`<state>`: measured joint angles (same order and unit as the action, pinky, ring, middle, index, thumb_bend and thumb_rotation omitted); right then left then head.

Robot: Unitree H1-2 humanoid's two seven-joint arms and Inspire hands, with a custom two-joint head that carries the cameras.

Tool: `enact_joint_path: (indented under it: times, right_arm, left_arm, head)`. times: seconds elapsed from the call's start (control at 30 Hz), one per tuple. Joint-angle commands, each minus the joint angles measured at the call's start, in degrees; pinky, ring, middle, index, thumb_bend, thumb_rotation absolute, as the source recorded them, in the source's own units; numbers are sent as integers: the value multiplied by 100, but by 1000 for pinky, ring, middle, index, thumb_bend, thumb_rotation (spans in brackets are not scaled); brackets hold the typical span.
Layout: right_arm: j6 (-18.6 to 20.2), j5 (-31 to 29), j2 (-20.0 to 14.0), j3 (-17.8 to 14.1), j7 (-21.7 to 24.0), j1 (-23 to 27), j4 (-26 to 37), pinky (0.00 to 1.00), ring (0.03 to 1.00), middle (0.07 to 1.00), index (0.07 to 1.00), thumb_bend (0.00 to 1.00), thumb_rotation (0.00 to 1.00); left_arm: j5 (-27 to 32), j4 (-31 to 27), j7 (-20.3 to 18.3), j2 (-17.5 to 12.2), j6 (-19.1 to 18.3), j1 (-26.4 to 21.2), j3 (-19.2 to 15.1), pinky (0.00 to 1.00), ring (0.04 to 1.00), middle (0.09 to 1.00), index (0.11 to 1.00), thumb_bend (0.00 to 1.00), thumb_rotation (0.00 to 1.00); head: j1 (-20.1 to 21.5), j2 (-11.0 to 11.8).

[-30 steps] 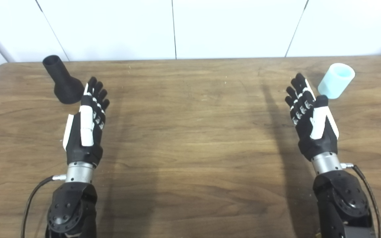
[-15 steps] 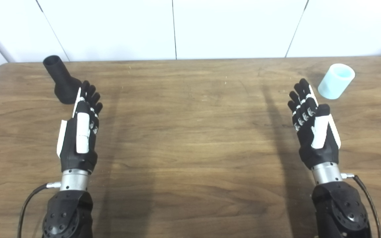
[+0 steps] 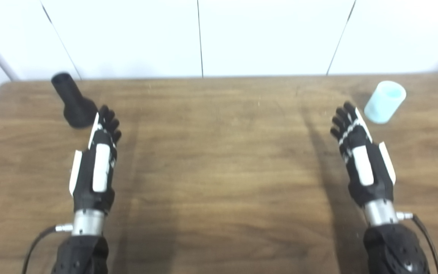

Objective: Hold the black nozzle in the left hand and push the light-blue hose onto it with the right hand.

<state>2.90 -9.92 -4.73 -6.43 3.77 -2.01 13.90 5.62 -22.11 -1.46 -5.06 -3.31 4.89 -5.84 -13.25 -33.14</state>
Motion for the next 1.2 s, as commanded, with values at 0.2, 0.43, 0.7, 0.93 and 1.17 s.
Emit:
enact_joint_path:
  times: [0.2,0.43,0.7,0.93,1.17]
  right_arm:
    - [-874,-464,-432,-257,460,120,-644,934,937,930,949,590,737]
    - [-1167,-540,-562,-303,604,150,-1042,931,946,931,958,571,716]
    - [-1370,-508,-595,-290,649,189,-1308,927,943,925,951,535,696]
    - [-1384,-510,-586,-243,650,161,-1305,914,929,913,949,518,684]
    - [-1341,-548,-621,-261,663,91,-1260,897,919,903,948,530,687]
  left_arm:
    - [-161,167,23,176,425,-47,173,1000,1000,1000,991,605,869]
    - [-195,380,76,303,571,-19,221,1000,1000,1000,991,612,833]
    - [-275,548,157,361,715,-57,178,1000,1000,1000,982,582,825]
    - [-592,344,372,376,496,-23,134,1000,1000,1000,983,574,675]
    - [-1573,-70,919,389,82,17,-155,920,944,952,942,667,363]
  head:
    - [-514,338]
    - [-763,639]
    - [-812,840]
    - [-739,853]
    - [-818,801]
